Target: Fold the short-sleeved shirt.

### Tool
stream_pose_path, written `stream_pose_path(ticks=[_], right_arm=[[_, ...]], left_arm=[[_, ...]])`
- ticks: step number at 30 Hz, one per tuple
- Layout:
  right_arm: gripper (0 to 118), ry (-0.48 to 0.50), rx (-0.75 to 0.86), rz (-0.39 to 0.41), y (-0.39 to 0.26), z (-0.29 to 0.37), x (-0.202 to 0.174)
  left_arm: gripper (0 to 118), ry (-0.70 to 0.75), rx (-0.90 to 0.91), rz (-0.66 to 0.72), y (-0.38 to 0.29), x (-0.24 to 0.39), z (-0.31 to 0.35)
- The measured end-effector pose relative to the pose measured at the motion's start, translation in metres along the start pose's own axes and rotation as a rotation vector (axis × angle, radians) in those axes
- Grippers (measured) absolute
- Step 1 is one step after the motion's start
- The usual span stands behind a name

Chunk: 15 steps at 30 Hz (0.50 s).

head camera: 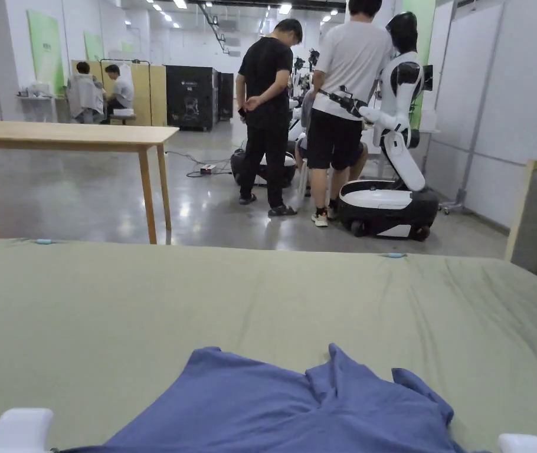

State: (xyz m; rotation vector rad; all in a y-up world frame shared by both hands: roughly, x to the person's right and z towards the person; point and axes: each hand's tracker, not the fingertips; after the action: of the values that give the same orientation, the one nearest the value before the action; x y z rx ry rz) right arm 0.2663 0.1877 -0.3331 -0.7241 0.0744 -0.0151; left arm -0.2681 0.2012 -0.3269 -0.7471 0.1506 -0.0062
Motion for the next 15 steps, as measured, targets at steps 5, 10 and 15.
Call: stream_pose_path(ticks=[5,10,15], right_arm=[[6,-0.034,0.003,0.037,-0.037,0.021,-0.009],[6,-0.037,-0.013,0.034,-0.046,0.015,-0.012],[40,-0.033,-0.002,0.017,-0.045,0.014,-0.011]], left_arm=[[4,-0.024,-0.024,0.058,-0.035,-0.016,0.015],[4,-0.050,-0.053,0.084,-0.047,-0.019,0.005],[12,-0.064,-0.061,0.115,-0.053,-0.020,0.003]])
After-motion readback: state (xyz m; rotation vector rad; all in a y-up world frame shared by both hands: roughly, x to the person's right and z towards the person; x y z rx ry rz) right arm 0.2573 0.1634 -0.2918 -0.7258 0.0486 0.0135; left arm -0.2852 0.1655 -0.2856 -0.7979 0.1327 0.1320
